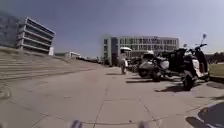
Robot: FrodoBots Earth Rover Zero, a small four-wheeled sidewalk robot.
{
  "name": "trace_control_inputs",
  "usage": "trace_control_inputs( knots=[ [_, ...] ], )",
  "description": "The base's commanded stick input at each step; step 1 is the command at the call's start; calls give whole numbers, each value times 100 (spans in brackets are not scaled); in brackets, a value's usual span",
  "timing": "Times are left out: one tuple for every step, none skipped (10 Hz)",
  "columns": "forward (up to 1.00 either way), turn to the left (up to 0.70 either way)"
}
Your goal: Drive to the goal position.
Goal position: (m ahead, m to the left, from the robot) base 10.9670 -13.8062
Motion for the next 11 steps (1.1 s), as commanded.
trace_control_inputs(
  knots=[
    [70,35],
    [70,35],
    [70,35],
    [70,35],
    [70,35],
    [69,37],
    [57,58],
    [4,70],
    [4,70],
    [4,58],
    [4,58]
  ],
)
